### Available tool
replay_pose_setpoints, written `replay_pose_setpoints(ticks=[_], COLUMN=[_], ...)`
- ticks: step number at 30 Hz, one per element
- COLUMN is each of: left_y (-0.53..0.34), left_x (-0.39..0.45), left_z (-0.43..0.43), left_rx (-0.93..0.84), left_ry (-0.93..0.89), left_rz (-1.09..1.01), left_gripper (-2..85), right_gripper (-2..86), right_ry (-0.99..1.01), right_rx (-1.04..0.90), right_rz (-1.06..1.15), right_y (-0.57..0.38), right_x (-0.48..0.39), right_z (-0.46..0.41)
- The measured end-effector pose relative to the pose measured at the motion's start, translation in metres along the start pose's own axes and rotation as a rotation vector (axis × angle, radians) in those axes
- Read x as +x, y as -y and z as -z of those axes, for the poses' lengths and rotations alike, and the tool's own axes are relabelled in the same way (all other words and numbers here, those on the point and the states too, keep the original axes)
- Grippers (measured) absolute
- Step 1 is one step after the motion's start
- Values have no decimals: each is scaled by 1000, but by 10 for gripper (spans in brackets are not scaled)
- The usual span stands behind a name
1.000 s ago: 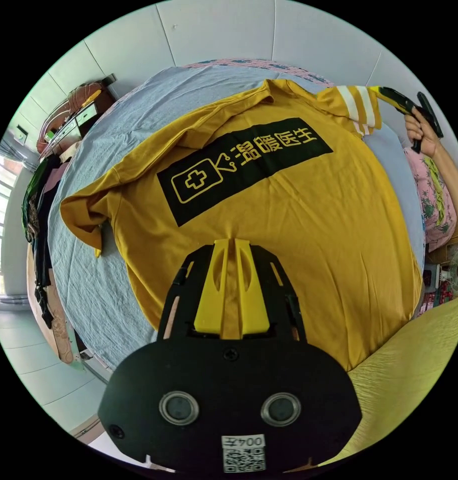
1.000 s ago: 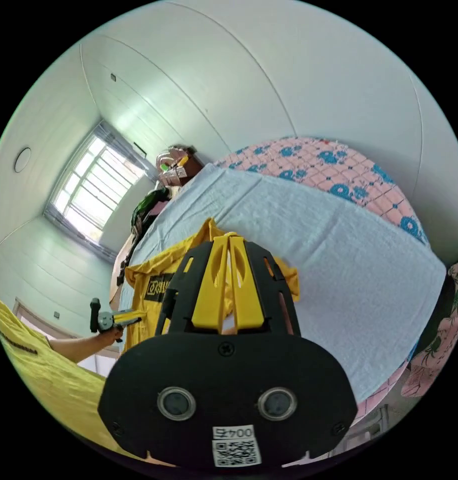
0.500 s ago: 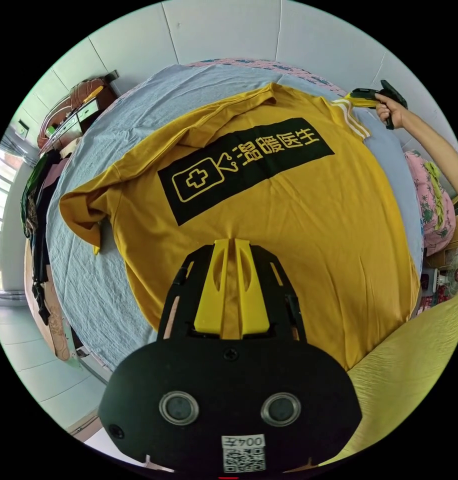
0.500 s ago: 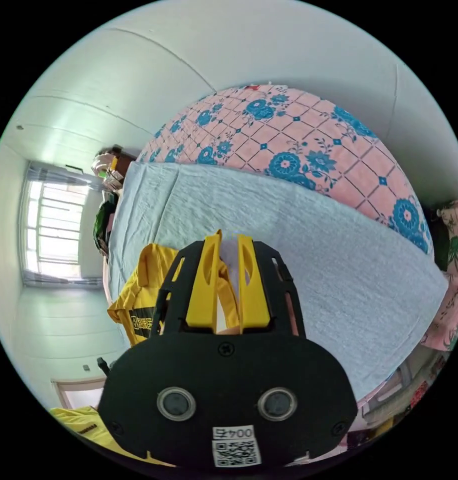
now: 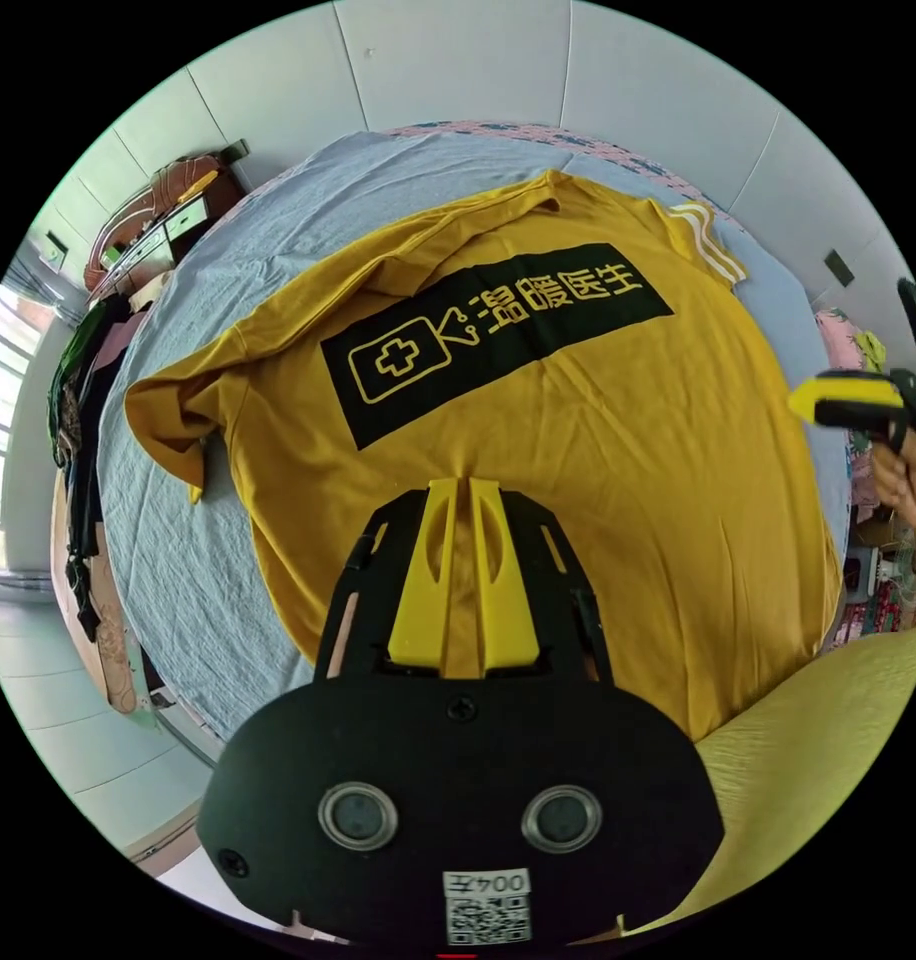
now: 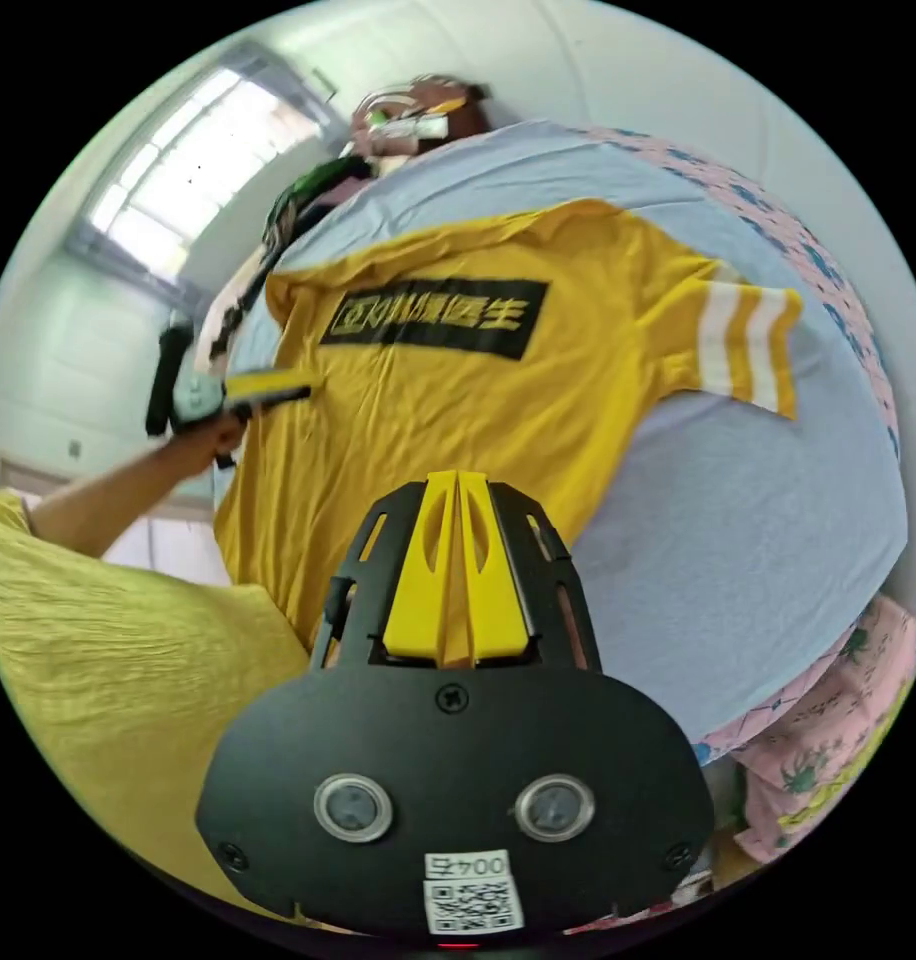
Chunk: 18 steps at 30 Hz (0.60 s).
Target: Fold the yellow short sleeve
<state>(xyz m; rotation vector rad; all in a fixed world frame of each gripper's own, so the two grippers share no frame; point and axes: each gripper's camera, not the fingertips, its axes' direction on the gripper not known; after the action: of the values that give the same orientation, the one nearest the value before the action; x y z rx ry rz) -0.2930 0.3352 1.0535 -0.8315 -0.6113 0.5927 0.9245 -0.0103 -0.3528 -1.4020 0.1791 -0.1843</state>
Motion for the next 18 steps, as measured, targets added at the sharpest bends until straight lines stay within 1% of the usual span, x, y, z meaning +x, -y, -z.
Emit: replay_pose_setpoints(ticks=[2, 3, 4, 5, 6, 8, 11, 15, 18], left_y=[6, 6, 4, -3, -7, -25, -38, -34, -20], left_x=[-15, -20, -33, -50, -59, -106, -165, -204, -207], left_z=[-4, -4, 3, 15, 21, 34, 19, -18, -51], left_rx=[-48, -55, -21, 45, 76, 160, 167, 128, 102], left_ry=[-77, -98, -101, -57, -25, 69, 103, 101, 139], left_rz=[-3, 4, 32, 71, 97, 194, 276, 269, 177], left_gripper=[55, 61, 75, 82, 85, 99, 118, 131, 129], right_gripper=[-4, -4, -3, -3, -3, -4, -5, -5, -7], right_ry=[-134, -171, -243, -301, -327, -357, -385, -494, -601], right_rx=[-104, -124, -176, -235, -226, -232, -241, -284, -355], right_rz=[101, 129, 167, 181, 182, 138, 78, 117, 154], right_y=[1, 1, 3, 4, 4, 13, 24, 37, 52], right_x=[-55, -67, -85, -99, -105, -120, -134, -164, -188], right_z=[-37, -46, -64, -82, -85, -91, -99, -115, -133])
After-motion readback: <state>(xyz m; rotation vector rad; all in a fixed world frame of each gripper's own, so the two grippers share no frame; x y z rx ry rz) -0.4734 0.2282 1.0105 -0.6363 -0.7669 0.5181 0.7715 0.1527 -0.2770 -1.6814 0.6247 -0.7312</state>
